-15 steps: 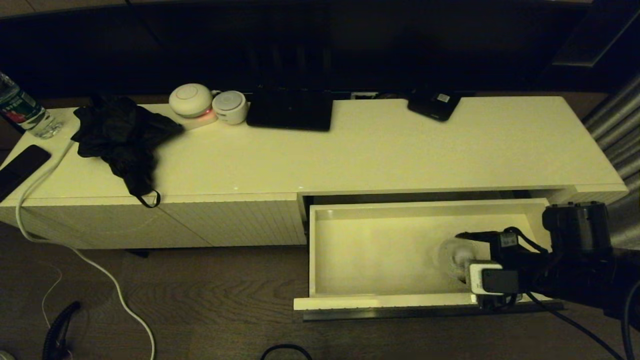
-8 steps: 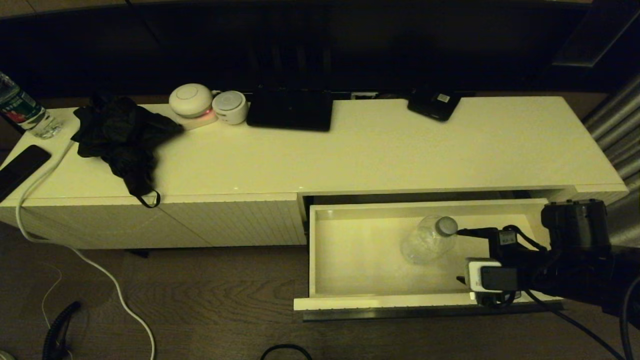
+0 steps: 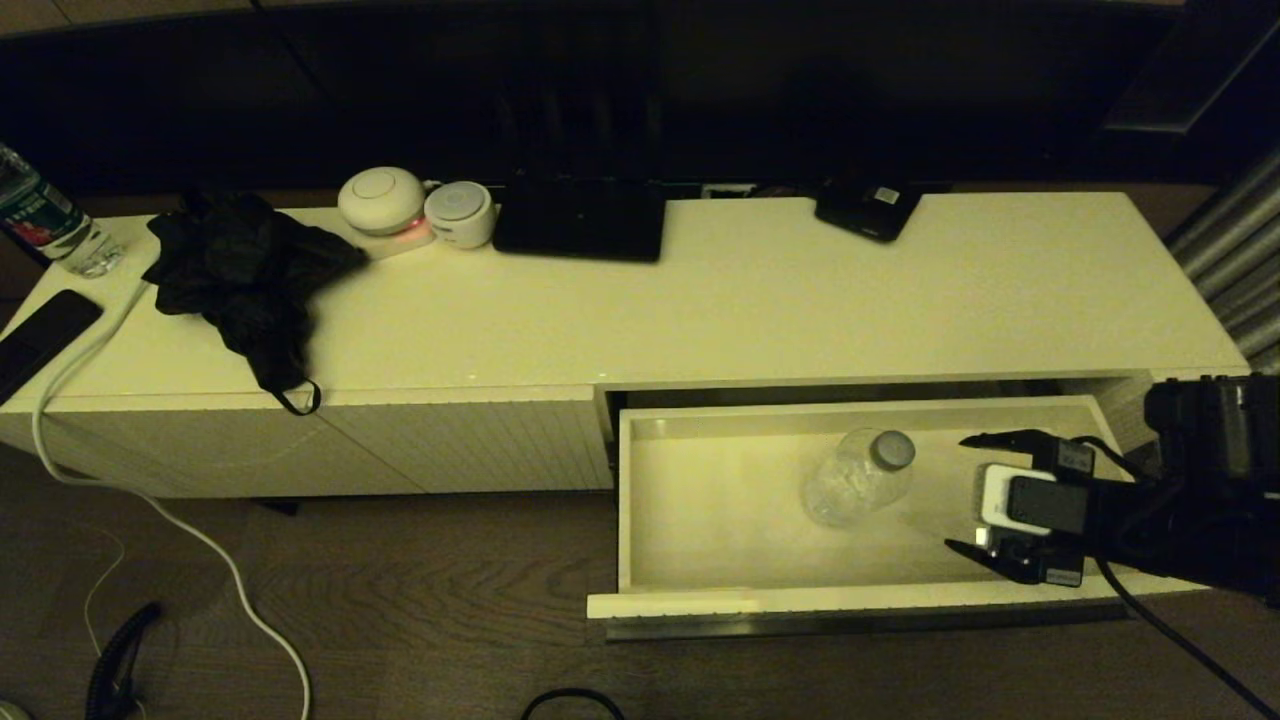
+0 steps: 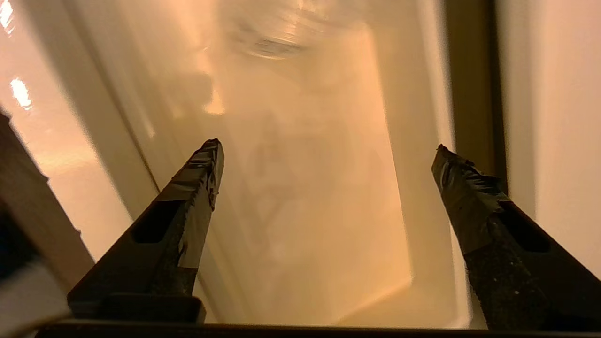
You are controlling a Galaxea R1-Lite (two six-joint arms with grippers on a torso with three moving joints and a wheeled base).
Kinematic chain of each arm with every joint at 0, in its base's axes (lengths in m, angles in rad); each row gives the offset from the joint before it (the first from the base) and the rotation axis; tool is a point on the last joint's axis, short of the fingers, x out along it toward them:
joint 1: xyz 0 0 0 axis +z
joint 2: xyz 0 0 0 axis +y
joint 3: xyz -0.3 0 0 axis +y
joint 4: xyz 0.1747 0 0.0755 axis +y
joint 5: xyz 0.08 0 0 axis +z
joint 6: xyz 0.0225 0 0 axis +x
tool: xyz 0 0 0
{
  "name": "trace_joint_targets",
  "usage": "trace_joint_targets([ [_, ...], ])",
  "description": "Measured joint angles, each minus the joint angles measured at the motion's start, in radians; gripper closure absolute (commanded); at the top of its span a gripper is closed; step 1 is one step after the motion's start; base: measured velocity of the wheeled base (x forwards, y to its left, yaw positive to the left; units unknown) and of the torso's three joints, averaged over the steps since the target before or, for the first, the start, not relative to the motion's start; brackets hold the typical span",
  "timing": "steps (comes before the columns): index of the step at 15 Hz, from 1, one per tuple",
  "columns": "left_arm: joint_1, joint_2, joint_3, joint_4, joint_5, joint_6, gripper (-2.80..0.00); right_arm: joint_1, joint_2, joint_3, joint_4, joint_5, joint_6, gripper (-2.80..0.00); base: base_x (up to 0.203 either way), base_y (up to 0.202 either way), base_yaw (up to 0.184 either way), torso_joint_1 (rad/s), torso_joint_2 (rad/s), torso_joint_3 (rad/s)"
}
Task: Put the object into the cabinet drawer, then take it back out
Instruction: Put the mineral water in the drawer
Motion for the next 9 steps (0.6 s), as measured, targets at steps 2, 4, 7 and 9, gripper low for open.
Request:
trace_joint_targets([
  [2,0.000,0.000,0.000,0.000,0.000,0.000,0.00,-0.036,-0.051,-0.007,0.021,-0.001,0.123,-2.80,0.000,0.000,0.000,0.000,0.00,0.000],
  [4,0.000,0.000,0.000,0.000,0.000,0.000,0.00,-0.059,-0.105,-0.005,0.039,-0.001,0.256,-2.80,0.000,0.000,0.000,0.000,0.00,0.000],
  [7,0.000,0.000,0.000,0.000,0.000,0.000,0.00,-0.073,-0.172,-0.032,0.079,-0.001,0.475,-2.80,0.000,0.000,0.000,0.000,0.00,0.000],
  [9,0.000,0.000,0.000,0.000,0.000,0.000,0.00,-0.072,-0.218,-0.048,0.116,-0.001,0.628,-2.80,0.000,0.000,0.000,0.000,0.00,0.000],
])
